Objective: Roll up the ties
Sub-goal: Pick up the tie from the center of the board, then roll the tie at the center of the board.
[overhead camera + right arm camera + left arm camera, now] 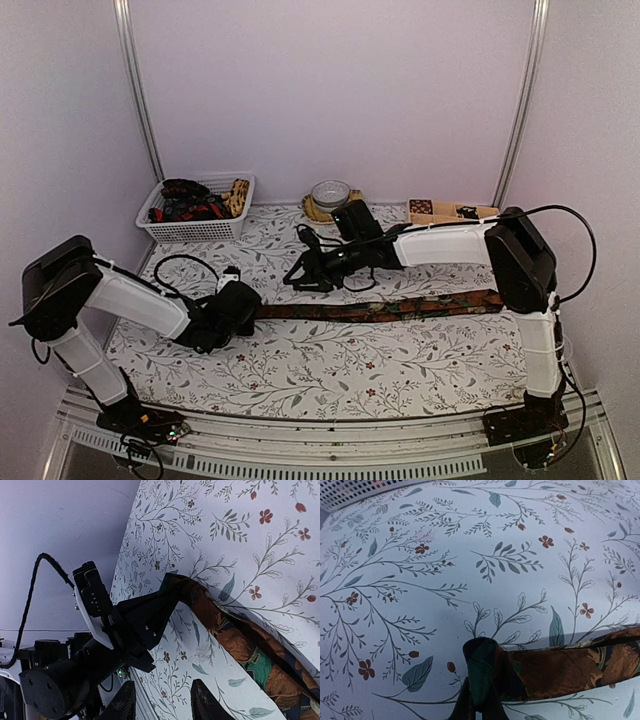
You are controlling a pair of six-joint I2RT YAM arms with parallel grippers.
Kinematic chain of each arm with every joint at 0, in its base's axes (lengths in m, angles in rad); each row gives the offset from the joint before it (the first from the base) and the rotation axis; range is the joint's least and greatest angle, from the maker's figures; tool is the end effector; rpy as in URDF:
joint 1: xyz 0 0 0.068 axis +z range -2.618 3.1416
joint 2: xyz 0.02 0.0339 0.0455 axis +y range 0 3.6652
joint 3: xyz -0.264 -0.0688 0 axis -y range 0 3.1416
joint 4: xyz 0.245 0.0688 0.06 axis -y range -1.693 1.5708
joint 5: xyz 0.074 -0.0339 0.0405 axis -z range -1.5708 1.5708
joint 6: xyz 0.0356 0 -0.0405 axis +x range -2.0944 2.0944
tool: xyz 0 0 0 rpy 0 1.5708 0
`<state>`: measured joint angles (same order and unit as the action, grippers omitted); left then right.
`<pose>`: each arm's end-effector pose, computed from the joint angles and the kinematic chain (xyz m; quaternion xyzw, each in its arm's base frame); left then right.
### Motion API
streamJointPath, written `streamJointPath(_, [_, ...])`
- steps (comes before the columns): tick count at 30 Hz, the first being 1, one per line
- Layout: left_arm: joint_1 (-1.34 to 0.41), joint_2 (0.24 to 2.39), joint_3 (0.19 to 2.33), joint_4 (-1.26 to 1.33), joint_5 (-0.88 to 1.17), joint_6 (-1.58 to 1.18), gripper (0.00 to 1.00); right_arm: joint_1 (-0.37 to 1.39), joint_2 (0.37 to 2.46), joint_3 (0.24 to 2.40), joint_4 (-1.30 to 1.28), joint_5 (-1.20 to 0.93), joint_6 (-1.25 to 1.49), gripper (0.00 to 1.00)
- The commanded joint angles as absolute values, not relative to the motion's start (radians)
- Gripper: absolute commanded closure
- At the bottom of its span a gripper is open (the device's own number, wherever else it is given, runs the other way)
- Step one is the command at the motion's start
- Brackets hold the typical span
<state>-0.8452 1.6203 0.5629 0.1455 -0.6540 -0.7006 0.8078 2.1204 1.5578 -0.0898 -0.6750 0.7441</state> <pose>0.1942 -0.1863 0.1124 -0.0389 0.9012 0.0037 0.4315 0.3143 0.3609 0.1969 -0.1736 0.8407 0.5048 0.0906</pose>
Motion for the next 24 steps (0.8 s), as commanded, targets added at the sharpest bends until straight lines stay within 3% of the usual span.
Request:
streamJointPath(1, [-0.905,1.652,0.631,-0.022,-0.797,-0.72,1.0,0.829,2.304,1.67,-0.027,-0.808,0.863,0.64])
streamJointPath(24, [-0.968,1.776,0.757,-0.138,-0.814,-0.69,1.0,0.831,2.507,1.709,-0.133,-0.747,0.84,0.69])
